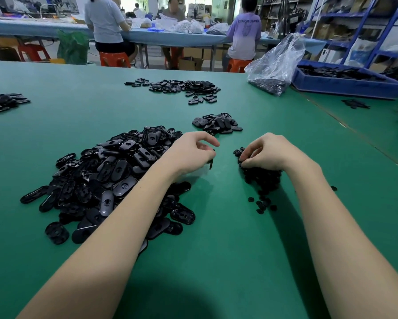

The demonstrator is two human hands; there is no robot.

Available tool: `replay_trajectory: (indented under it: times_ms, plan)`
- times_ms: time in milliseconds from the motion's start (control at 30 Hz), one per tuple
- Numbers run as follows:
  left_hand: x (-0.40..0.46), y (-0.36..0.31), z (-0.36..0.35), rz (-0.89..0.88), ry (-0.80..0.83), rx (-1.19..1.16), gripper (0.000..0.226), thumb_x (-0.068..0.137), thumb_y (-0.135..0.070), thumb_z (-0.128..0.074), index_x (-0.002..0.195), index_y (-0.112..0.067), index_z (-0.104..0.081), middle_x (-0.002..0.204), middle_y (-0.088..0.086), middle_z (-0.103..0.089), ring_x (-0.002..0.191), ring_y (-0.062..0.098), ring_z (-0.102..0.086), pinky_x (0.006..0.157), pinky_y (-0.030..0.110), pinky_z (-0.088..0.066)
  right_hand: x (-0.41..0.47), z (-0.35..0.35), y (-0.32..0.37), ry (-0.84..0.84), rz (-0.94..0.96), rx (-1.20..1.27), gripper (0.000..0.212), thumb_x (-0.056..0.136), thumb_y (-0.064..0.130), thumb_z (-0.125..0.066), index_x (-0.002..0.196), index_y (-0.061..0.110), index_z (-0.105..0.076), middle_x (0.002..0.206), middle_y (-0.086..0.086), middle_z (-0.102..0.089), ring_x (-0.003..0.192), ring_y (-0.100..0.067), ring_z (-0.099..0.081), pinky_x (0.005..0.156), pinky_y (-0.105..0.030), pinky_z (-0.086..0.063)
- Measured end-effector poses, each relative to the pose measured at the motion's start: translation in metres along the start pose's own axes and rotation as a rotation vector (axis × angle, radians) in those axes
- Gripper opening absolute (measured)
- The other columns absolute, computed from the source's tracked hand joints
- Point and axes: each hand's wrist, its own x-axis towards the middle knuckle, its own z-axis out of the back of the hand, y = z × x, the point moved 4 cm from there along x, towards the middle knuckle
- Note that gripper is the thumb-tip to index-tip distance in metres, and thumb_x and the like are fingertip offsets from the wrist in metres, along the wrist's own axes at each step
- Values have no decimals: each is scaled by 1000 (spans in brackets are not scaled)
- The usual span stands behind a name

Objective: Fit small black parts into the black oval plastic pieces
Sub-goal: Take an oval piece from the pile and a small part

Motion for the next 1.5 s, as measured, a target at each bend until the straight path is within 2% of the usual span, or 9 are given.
replay_trajectory:
  times_ms: [133, 233, 400, 533, 700, 867, 1100, 1333, 1500]
  plan:
    - [4, 7, -1, 37, -52, -222, 28, 93, 0, -59, 94, -22, -76, 92, 1, -71, 77, 11, -66, 74, 22, -60, 0, -2, 1, 1, -7, -35, 7, 79, 33, -81, 80, 40, -79, 94, 16, -74, 99, -13, -67, 94, -36, -55]
    - [6, 11, 0, 34, -81, -304, 27, 91, 3, -64, 90, -20, -77, 94, 6, -74, 73, 10, -68, 82, 23, -59, 0, -2, 2, -13, 10, 0, 9, 77, 31, -80, 77, 40, -79, 84, 19, -75, 96, -9, -68, 91, -34, -56]
    - [6, 13, 3, 41, -134, -398, 24, 88, 4, -69, 87, -18, -77, 98, 9, -75, 76, 13, -72, 85, 23, -59, -1, 3, 9, -62, 78, 289, 6, 80, 30, -81, 77, 35, -81, 76, 15, -76, 84, -4, -69, 75, -25, -50]
    - [5, 12, 2, 45, -159, -463, 19, 86, 3, -72, 90, -14, -78, 92, 7, -76, 77, 12, -73, 78, 18, -57, -6, 2, 25, -10, 117, 533, 4, 79, 27, -84, 82, 29, -82, 80, 8, -77, 57, 0, -57, 69, -23, -45]
    - [3, 9, 3, 23, -192, -475, 18, 85, 1, -74, 94, -13, -79, 91, 5, -78, 77, 9, -74, 76, 17, -57, -9, -4, 37, 16, 79, 581, 7, 74, 29, -86, 80, 28, -82, 72, 4, -64, 59, -9, -43, 55, -22, -36]
    - [1, 6, 1, -2, -182, -479, 20, 85, 3, -72, 91, -15, -78, 91, 7, -78, 83, 15, -74, 83, 23, -59, -6, -11, 41, -21, 70, 624, 3, 77, 24, -83, 78, 26, -81, 67, 12, -71, 45, -2, -40, 41, -12, -32]
    - [2, 6, 0, 0, -167, -487, 21, 85, 3, -71, 90, -16, -78, 88, 4, -78, 81, 13, -74, 79, 20, -57, -5, -13, 40, -38, 50, 644, 4, 77, 25, -84, 77, 24, -80, 67, 12, -72, 46, -3, -40, 41, -12, -32]
    - [2, 6, 0, -4, -170, -514, 21, 85, 5, -70, 90, -14, -78, 88, 6, -78, 81, 14, -75, 83, 22, -58, -8, -11, 40, -44, 18, 631, 5, 77, 27, -84, 77, 23, -80, 69, 9, -71, 67, -12, -44, 55, -23, -37]
    - [1, 5, -2, -13, -166, -476, 21, 86, 2, -71, 89, -18, -78, 87, 4, -78, 81, 14, -74, 85, 24, -59, -7, -12, 41, -55, 12, 633, 7, 75, 26, -84, 72, 23, -78, 65, 10, -69, 56, -9, -41, 40, -12, -32]
